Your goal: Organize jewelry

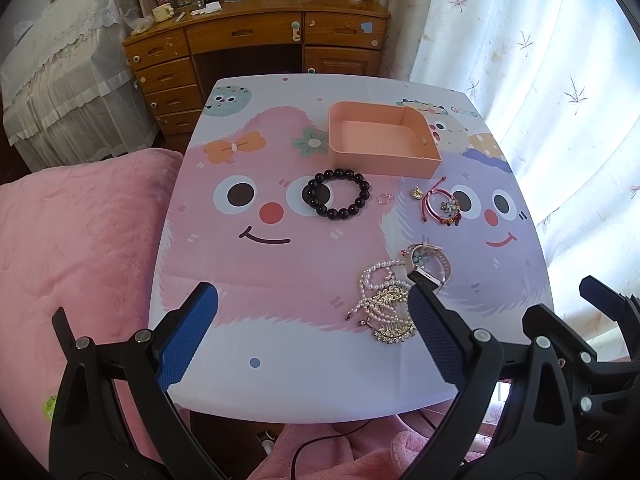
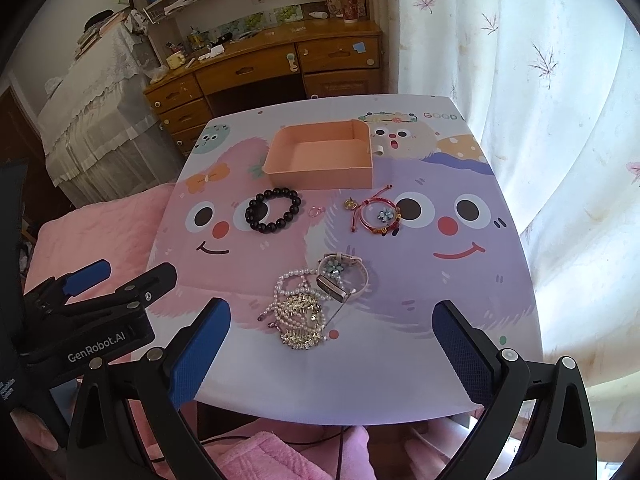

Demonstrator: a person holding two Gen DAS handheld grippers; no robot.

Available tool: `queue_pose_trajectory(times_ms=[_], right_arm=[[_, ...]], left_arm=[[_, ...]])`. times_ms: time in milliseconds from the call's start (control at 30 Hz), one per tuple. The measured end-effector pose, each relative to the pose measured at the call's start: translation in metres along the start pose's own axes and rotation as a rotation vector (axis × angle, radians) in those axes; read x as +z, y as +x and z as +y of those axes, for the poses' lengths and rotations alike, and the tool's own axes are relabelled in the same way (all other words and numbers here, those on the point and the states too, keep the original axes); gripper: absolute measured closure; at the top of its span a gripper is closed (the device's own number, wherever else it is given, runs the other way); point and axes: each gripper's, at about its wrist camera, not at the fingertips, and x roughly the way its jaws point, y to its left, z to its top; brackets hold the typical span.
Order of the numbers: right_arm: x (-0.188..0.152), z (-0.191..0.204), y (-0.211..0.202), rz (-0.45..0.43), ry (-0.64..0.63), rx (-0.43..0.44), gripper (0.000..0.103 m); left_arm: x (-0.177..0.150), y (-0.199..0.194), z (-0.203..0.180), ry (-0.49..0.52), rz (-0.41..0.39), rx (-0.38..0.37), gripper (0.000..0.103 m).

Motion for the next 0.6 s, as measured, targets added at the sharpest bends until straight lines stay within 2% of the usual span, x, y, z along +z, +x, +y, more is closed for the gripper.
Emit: queue_pose_trajectory(times_ms=[333,467,600], right_arm=[[-0.015,0.033,-0.004,-0.069,-0.093,-0.047,0.001],[-0.026,0.050,-0.006,-0.131,-0.170,-0.113,0.001],[-0.035,0.065,0.003,-0.119,-0.303,-0.187,0.001]], left_arm=[[0.006,0.016,0.013,0.030,0.031,-0.071,0.008],[0.003,0.027,0.025,0.015,0.068,-0.110,0.008],[0.004,0.046,0.036,-0.019,0.125,-0.158,0.008]])
